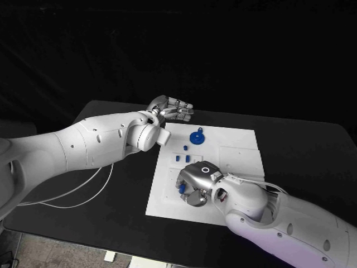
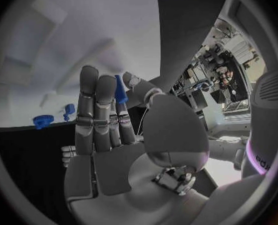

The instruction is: Assemble the parts on the task board

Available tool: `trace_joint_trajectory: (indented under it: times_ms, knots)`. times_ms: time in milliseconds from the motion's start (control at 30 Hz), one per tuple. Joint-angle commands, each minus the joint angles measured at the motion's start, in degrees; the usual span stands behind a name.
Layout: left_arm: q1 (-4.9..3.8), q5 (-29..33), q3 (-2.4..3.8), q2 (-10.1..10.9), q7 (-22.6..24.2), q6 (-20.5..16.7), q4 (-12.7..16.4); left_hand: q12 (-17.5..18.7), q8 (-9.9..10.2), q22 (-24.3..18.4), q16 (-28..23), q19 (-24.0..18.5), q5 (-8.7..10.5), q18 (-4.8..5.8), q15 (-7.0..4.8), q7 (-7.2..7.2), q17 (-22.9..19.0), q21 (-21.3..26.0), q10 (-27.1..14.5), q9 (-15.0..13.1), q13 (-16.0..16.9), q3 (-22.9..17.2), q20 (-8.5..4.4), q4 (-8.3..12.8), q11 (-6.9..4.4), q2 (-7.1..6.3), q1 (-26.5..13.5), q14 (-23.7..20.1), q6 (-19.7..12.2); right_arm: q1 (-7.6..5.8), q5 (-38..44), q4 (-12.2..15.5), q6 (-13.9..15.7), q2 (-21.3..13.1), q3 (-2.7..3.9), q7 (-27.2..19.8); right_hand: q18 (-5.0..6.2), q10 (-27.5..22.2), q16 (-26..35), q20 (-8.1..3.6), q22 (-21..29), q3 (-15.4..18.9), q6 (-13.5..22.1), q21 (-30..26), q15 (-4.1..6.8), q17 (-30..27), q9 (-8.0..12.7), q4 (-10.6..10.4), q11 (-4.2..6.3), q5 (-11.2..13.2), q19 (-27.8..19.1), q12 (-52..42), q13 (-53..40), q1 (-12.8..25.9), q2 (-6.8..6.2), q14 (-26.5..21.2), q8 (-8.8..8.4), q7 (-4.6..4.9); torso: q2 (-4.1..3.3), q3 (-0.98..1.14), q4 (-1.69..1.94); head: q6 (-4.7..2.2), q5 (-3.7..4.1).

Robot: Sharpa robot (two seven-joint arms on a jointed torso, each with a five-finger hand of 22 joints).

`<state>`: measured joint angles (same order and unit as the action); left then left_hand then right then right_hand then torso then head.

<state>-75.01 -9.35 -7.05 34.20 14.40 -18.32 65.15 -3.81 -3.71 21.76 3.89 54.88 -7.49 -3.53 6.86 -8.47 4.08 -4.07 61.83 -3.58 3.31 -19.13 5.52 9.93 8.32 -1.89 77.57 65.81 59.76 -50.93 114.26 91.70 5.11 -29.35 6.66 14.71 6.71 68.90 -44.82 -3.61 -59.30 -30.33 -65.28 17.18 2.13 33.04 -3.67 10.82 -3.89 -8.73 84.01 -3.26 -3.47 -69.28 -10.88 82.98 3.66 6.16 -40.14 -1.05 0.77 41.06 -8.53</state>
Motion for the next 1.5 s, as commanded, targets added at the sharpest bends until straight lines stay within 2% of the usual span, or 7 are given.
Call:
trace_joint_trajectory:
  times_ms: [33,167,567,933,1167,1200,1500]
  knots:
    - [-0.01,-0.1,0.04,-0.1,0.1,0.8,0.0,0.1,-0.2,-0.1,-0.2,0.5,0.28,0.55,0.03,0.04,0.0,-0.3,-0.4,0.0,0.0,0.3,0.12,-0.1,-0.18,0.15,-0.5,-0.3,-0.4,0.04,-1.0,0.1,2.2,-0.2,-0.01,-0.1,1.20,-3.1,0.0,0.73,0.6,3.0,0.9,-0.4,-0.69,-0.3,0.0,-0.5,-0.72,1.0,2.2,-0.3,0.0,-0.7,-0.61,0.0,-0.09,0.26,-0.02,0.03,0.00,0.04,0.05]
    - [-0.01,-0.1,0.04,-0.1,0.0,0.9,0.1,0.1,-0.2,-0.2,-0.2,0.5,0.32,0.55,0.05,-0.01,0.0,-0.3,-0.5,0.0,0.0,0.3,0.14,-0.1,-0.14,0.10,-0.5,-0.3,-0.5,0.04,-1.5,0.3,4.8,-0.5,-0.01,-0.3,1.91,-7.7,0.5,1.28,2.8,12.1,4.0,-1.4,-1.14,-1.1,0.1,-3.7,-1.62,2.7,2.2,-0.7,0.0,-4.5,-0.56,-0.4,-0.02,-0.38,-0.01,-0.02,0.00,0.02,0.08]
    - [-0.01,-0.1,0.04,0.0,0.0,1.1,0.1,0.1,-0.2,-0.3,-0.3,0.5,0.35,0.55,0.07,-0.01,0.0,-0.3,-0.5,0.0,0.0,0.4,0.16,-0.2,-0.13,0.15,-0.6,-0.4,-0.5,0.03,-3.5,3.7,12.7,-2.9,0.90,-0.5,2.42,-10.1,0.4,1.67,8.6,15.8,6.9,0.7,-1.47,-2.3,0.1,-10.2,-2.18,3.3,2.3,-0.9,0.1,-8.0,-2.94,-0.2,-0.06,-0.84,0.05,-0.06,-0.02,-0.36,0.45]
    - [-0.01,-0.1,0.04,0.5,0.6,0.8,0.4,0.1,-0.2,-0.5,-0.2,0.5,0.40,0.53,0.07,-0.01,0.0,-0.3,-0.5,0.0,0.0,0.5,0.17,-0.2,-0.14,0.05,-0.6,-0.3,-0.5,-0.20,-17.4,6.0,12.6,-9.2,7.40,-1.6,1.18,0.8,-0.3,0.40,8.7,12.8,3.4,2.7,-0.02,-1.8,0.0,-8.6,0.17,3.2,2.0,-1.2,0.1,-4.8,0.18,0.1,-0.07,0.54,0.14,-0.08,-0.18,-1.23,1.38]
    - [-0.02,-0.1,0.04,1.9,2.0,1.0,1.0,0.1,-0.2,-0.9,-0.2,0.5,0.51,0.92,-0.35,0.15,0.1,-0.3,0.8,0.0,0.0,0.3,-0.09,-0.3,-0.58,0.04,-0.7,0.8,-0.1,-1.61,-32.0,4.8,8.9,-16.0,11.06,-1.7,-2.00,9.5,-3.2,-3.08,7.0,15.6,-2.1,4.9,3.37,1.5,-0.4,-8.8,5.49,1.8,2.1,-25.2,-19.3,-3.0,3.10,0.2,0.35,-2.06,0.27,0.01,-0.74,-1.92,2.91]
    - [-0.02,-0.1,0.03,2.1,2.1,1.1,1.1,0.1,-0.2,-0.9,-0.2,0.5,0.49,0.96,-0.37,0.17,0.1,-0.2,1.0,0.0,0.0,0.2,-0.11,-0.3,-0.65,0.05,-0.7,0.8,0.0,-1.79,-33.4,4.6,7.9,-16.7,11.27,-1.3,-2.05,-2.6,-6.0,-3.73,5.9,15.9,-2.7,6.1,4.15,4.9,-0.7,-9.0,5.99,0.7,1.9,-40.6,-36.1,-2.7,3.64,-0.6,-0.20,-1.57,0.33,0.06,-0.84,-1.84,3.04]
    - [0.02,0.0,-0.01,4.2,3.4,2.1,3.1,0.3,-0.2,-1.2,-0.2,0.8,0.65,1.83,-1.23,0.35,0.2,-0.5,3.9,0.0,0.0,-0.7,-0.90,-0.6,-1.59,-0.05,-1.3,3.1,0.1,-3.23,-42.9,3.6,-1.2,-23.3,12.13,4.7,-1.53,4.3,-15.0,-3.12,1.3,15.9,-2.4,11.0,3.27,18.6,-4.2,-15.2,5.72,1.3,1.8,-56.9,-57.5,1.4,2.84,-1.3,0.00,-2.90,0.49,0.23,-1.22,-2.04,4.43]
